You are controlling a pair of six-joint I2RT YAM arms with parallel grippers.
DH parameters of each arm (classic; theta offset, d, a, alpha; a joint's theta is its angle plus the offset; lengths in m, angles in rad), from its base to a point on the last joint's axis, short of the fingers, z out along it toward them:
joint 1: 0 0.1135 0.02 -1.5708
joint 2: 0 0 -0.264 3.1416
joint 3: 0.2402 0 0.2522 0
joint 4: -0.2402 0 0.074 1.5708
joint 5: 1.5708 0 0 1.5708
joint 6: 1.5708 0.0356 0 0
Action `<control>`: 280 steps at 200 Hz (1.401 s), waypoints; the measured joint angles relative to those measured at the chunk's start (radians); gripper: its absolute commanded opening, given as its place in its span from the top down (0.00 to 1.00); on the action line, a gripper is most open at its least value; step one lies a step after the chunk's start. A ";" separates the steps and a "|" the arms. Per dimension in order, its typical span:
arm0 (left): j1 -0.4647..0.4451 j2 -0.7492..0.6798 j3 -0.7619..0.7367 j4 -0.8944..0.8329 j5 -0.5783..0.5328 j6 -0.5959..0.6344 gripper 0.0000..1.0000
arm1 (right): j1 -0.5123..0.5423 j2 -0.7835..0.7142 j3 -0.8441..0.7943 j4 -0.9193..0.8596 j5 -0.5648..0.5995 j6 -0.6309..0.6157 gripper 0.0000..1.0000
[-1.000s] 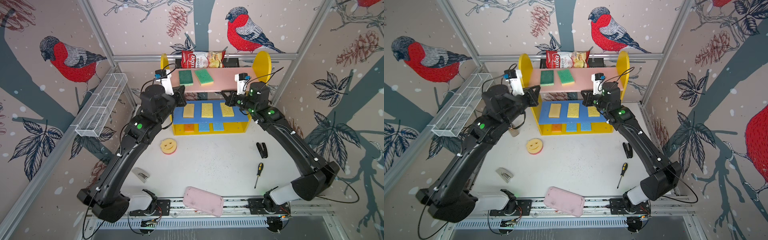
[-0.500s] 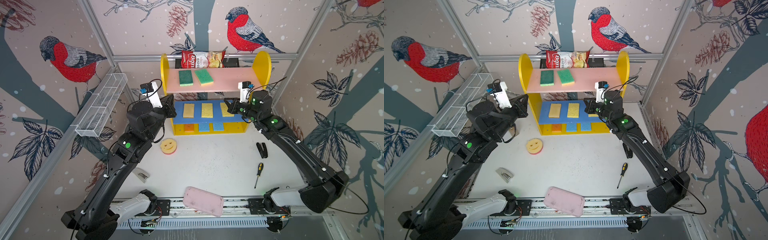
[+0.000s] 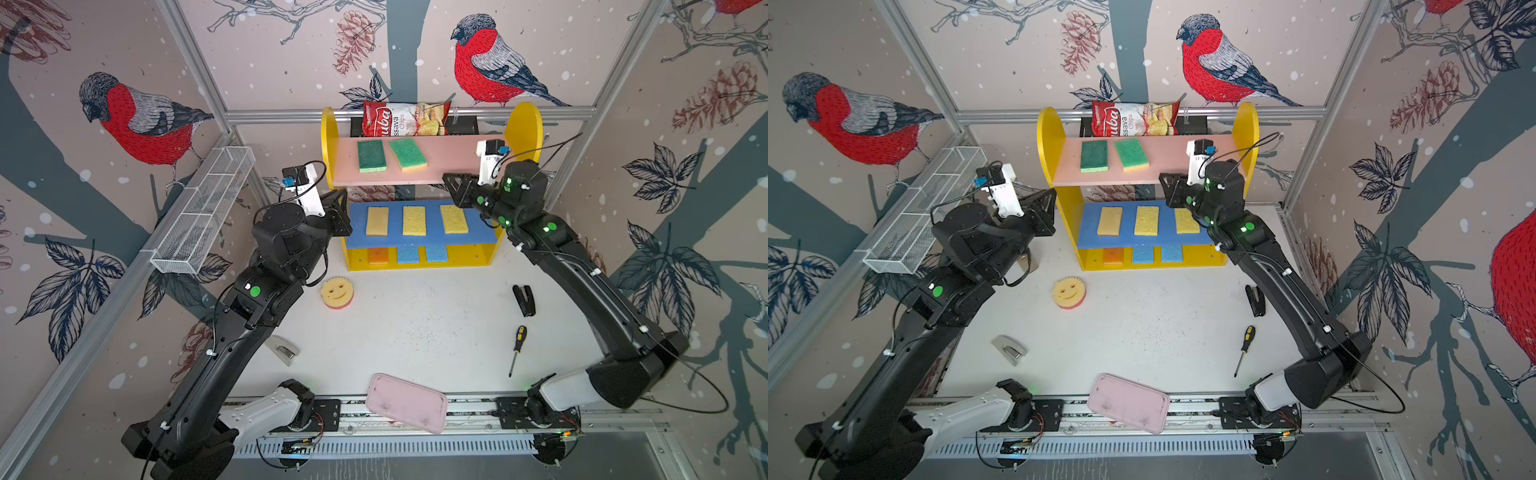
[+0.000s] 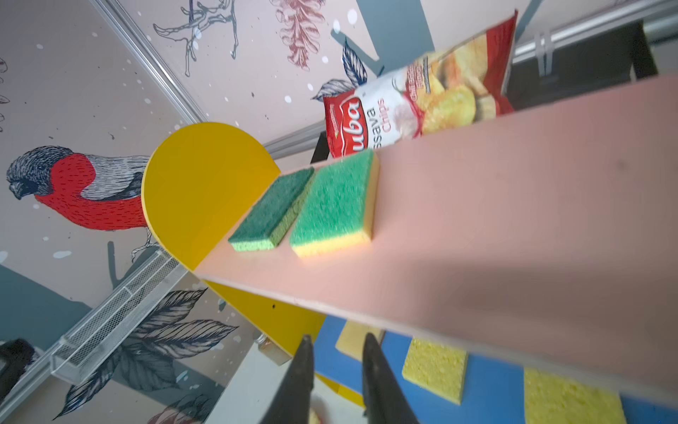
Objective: Place and organize the cleaning sponges onto the shelf
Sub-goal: 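Nudge the foam sponge straight on the pink shelf with the right gripper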
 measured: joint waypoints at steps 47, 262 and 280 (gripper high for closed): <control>0.003 0.012 0.010 0.000 0.002 0.008 0.75 | 0.000 0.226 0.305 -0.096 0.025 -0.057 0.48; 0.018 0.016 0.010 -0.005 0.009 0.005 0.72 | -0.001 0.431 0.517 -0.156 -0.026 -0.062 0.81; 0.020 0.016 0.009 -0.006 0.009 0.005 0.72 | 0.000 0.431 0.516 -0.156 -0.028 -0.062 0.84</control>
